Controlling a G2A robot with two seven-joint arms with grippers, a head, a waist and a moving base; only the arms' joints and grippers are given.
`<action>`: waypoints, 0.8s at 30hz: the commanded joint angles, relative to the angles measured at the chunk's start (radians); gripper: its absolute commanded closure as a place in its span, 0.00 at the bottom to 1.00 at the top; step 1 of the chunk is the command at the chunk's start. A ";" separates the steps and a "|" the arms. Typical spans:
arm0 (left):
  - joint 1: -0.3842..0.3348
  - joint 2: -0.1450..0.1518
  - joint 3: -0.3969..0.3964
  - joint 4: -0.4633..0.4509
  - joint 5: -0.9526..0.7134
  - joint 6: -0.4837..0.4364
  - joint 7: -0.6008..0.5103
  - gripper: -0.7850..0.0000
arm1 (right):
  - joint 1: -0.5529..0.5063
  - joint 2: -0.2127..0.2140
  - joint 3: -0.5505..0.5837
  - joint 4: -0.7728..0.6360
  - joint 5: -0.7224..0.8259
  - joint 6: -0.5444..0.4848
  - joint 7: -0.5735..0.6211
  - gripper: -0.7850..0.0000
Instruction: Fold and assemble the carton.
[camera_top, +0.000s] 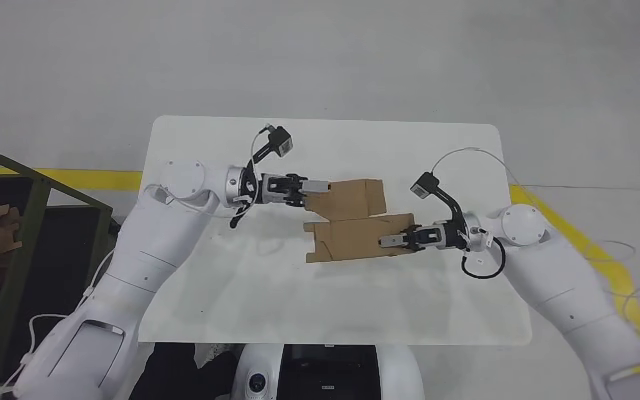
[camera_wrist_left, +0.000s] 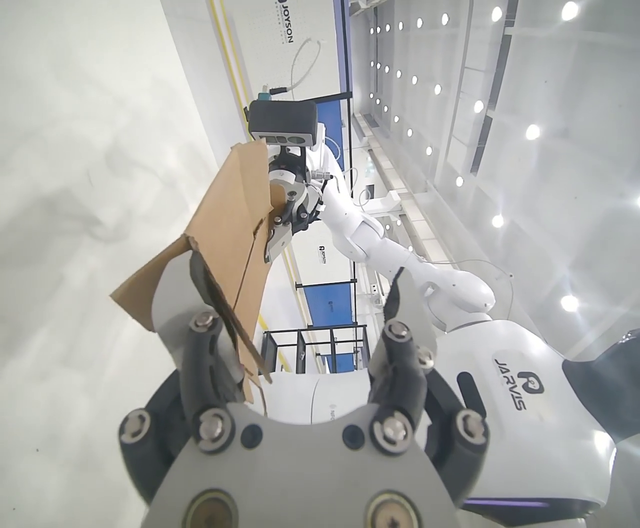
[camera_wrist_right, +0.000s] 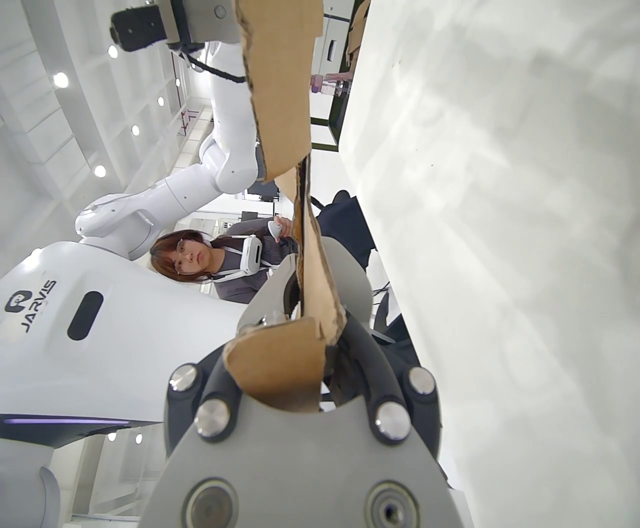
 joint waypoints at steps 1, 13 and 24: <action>-0.001 0.000 0.001 0.002 0.015 0.005 0.006 0.53 | -0.001 -0.002 0.003 0.000 -0.003 0.004 -0.002 1.00; 0.001 0.003 0.007 0.002 0.098 0.038 0.047 0.73 | -0.008 -0.009 0.023 0.000 -0.031 0.029 -0.021 1.00; 0.004 0.005 0.007 -0.001 0.135 0.057 0.061 1.00 | -0.016 -0.016 0.041 0.005 -0.034 0.046 -0.020 1.00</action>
